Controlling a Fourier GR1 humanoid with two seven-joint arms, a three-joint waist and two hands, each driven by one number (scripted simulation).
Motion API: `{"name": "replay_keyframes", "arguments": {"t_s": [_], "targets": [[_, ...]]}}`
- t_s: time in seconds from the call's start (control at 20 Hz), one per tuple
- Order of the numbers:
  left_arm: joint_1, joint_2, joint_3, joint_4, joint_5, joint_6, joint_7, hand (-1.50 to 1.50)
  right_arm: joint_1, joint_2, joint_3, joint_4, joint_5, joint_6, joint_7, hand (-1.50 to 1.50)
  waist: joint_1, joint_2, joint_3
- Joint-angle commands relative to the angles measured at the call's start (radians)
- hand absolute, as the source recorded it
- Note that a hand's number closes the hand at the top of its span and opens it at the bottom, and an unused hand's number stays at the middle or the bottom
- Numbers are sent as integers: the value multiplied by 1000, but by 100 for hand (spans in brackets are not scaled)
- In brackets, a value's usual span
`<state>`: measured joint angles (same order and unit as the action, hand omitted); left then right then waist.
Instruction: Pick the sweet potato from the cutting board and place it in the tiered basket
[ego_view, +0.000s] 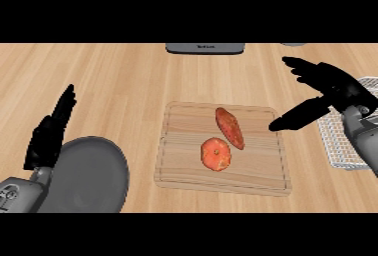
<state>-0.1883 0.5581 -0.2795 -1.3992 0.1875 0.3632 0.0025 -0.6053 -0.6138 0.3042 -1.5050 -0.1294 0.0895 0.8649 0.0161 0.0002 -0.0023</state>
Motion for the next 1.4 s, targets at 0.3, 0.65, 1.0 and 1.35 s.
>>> {"name": "replay_keyframes", "arguments": {"t_s": [0.3, 0.65, 1.0, 1.35], "targets": [[-55, -38, 46, 54, -36, -43, 9, 0, -181, 153, 41, 234, 47, 113, 188, -150, -9, 2, 2], [-18, -18, 76, -21, -50, -61, 64, 0, -262, 251, 72, 329, 77, 138, 281, -150, -5, 0, 2], [-1, -102, 46, -17, -137, -17, 63, 0, -238, 291, 81, 366, 124, 152, 266, -150, -12, 0, 2], [-8, -96, 95, -15, -140, -65, 70, 0, -110, 306, 166, 281, 230, 138, 209, -150, -16, -2, 2]]}}
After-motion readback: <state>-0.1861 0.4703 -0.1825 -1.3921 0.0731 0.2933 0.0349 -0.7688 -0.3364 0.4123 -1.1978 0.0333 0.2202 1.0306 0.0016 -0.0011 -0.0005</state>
